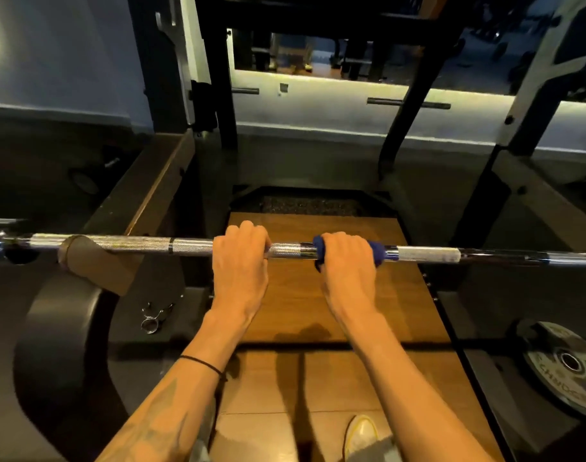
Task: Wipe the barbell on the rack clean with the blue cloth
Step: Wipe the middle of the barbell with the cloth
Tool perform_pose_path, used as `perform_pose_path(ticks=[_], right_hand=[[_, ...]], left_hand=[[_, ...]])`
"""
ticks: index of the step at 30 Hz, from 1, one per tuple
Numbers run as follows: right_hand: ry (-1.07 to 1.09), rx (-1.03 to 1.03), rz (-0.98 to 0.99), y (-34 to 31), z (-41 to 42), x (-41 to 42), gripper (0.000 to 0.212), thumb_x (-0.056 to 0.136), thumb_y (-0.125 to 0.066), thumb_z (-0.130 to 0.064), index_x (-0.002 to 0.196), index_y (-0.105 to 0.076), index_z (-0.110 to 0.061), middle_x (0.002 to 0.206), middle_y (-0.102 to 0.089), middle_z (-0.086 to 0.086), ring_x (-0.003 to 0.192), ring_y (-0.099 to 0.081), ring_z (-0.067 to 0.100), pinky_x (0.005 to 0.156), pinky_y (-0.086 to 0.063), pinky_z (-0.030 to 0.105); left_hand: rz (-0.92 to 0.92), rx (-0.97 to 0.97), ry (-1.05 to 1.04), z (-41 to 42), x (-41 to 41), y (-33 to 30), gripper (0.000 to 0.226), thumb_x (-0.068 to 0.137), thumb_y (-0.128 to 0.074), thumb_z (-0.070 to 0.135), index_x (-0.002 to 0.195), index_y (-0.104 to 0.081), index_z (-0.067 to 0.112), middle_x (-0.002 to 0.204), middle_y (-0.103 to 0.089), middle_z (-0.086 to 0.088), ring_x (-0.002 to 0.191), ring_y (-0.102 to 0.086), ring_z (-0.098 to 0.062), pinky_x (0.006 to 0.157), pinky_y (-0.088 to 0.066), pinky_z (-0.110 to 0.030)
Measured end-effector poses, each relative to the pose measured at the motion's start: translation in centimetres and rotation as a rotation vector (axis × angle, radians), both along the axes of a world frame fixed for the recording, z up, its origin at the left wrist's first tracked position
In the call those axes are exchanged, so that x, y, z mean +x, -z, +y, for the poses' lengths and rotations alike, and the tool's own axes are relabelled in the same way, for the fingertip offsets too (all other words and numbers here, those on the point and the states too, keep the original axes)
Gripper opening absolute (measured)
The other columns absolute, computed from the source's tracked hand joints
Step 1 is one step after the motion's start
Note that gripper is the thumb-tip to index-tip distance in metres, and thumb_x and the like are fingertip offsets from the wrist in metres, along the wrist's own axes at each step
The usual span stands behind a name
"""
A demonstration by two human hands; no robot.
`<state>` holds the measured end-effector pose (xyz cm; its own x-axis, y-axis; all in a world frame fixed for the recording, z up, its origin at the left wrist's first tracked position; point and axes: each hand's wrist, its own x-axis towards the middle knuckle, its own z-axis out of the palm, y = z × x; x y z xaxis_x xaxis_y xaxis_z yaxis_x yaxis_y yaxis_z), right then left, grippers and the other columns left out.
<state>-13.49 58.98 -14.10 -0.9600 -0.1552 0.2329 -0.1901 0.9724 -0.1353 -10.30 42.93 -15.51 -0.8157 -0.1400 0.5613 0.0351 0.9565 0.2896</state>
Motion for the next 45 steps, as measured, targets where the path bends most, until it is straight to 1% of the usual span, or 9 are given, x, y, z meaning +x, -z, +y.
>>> perform_pose_path(ticks=[5,9,19,26,31,35,38,43,45], right_hand=[[-0.243,-0.011,0.11,1.2,-5.4,0.9,0.021,0.088,-0.071,-0.021,0.103,-0.056,-0.021,0.096,-0.063,0.001,0.09,-0.062,0.023,0.086,-0.046,0.04],[-0.31,-0.072,0.151,1.9,-2.1,-0.1,0.022,0.082,-0.073,-0.025,0.101,-0.062,-0.021,0.092,-0.066,0.001,0.087,-0.063,0.027,0.084,-0.048,0.041],[-0.023,-0.078,0.191,2.0,4.8,-0.3,0.018,0.082,-0.073,-0.02,0.093,-0.062,-0.027,0.087,-0.061,-0.004,0.086,-0.057,0.021,0.09,-0.037,0.038],[-0.196,0.024,0.145,2.1,-2.8,0.6,0.04,0.089,-0.068,-0.016,0.126,-0.053,-0.016,0.116,-0.061,0.005,0.11,-0.058,0.026,0.108,-0.038,0.042],[-0.27,-0.008,0.192,2.7,-0.1,-0.6,0.039,0.073,-0.083,-0.026,0.104,-0.06,-0.019,0.087,-0.062,0.001,0.081,-0.059,0.025,0.078,-0.047,0.039],[-0.205,-0.101,0.299,3.3,6.1,-1.0,0.022,0.079,-0.075,-0.011,0.094,-0.06,-0.017,0.085,-0.061,0.003,0.079,-0.057,0.027,0.079,-0.048,0.042],[-0.15,-0.079,0.292,3.4,6.3,-1.2,0.022,0.081,-0.076,-0.014,0.094,-0.058,-0.019,0.086,-0.06,0.001,0.08,-0.056,0.024,0.082,-0.045,0.039],[-0.063,-0.105,0.239,4.0,4.9,-1.1,0.034,0.076,-0.085,-0.017,0.1,-0.061,-0.019,0.092,-0.064,0.002,0.087,-0.059,0.025,0.09,-0.048,0.042],[-0.046,-0.112,0.209,3.8,4.6,-0.9,0.037,0.075,-0.085,-0.016,0.104,-0.062,-0.019,0.095,-0.065,0.002,0.091,-0.06,0.025,0.094,-0.049,0.043]], left_hand=[[-0.03,-0.171,-0.06,0.1,-0.1,0.2,0.031,0.076,-0.078,0.013,0.102,-0.061,0.016,0.089,-0.052,-0.006,0.076,-0.046,-0.025,0.064,-0.041,-0.04],[-0.089,-0.223,-0.073,0.0,-0.1,-0.1,0.028,0.074,-0.078,0.016,0.097,-0.062,0.015,0.09,-0.049,-0.007,0.077,-0.046,-0.027,0.065,-0.039,-0.04],[-0.047,-0.222,-0.084,0.2,0.0,0.5,0.027,0.074,-0.08,0.015,0.094,-0.062,0.013,0.088,-0.044,-0.005,0.076,-0.039,-0.023,0.065,-0.026,-0.034],[-0.06,-0.229,-0.188,1.4,0.0,1.1,0.028,0.073,-0.08,0.015,0.088,-0.057,0.012,0.086,-0.044,-0.007,0.073,-0.039,-0.024,0.065,-0.023,-0.034],[-0.046,-0.252,-0.133,0.8,0.3,1.3,0.031,0.079,-0.075,0.025,0.103,-0.062,0.011,0.091,-0.046,-0.008,0.078,-0.042,-0.026,0.067,-0.032,-0.037],[-0.011,-0.282,-0.06,0.8,0.9,1.0,0.036,0.083,-0.067,0.038,0.105,-0.061,0.01,0.094,-0.045,-0.009,0.085,-0.042,-0.026,0.077,-0.035,-0.039],[-0.122,-0.296,0.019,0.7,-0.1,0.1,0.038,0.083,-0.064,0.045,0.099,-0.057,0.01,0.096,-0.048,-0.007,0.086,-0.047,-0.024,0.08,-0.041,-0.039],[-0.427,-0.2,0.255,1.9,-3.1,-1.6,0.055,0.09,-0.059,0.045,0.134,-0.049,0.014,0.116,-0.059,-0.003,0.104,-0.058,-0.023,0.095,-0.044,-0.038],[-0.493,-0.225,0.204,2.5,-3.8,-1.7,0.045,0.091,-0.055,0.044,0.127,-0.054,0.017,0.115,-0.063,-0.003,0.101,-0.061,-0.024,0.089,-0.047,-0.039]])
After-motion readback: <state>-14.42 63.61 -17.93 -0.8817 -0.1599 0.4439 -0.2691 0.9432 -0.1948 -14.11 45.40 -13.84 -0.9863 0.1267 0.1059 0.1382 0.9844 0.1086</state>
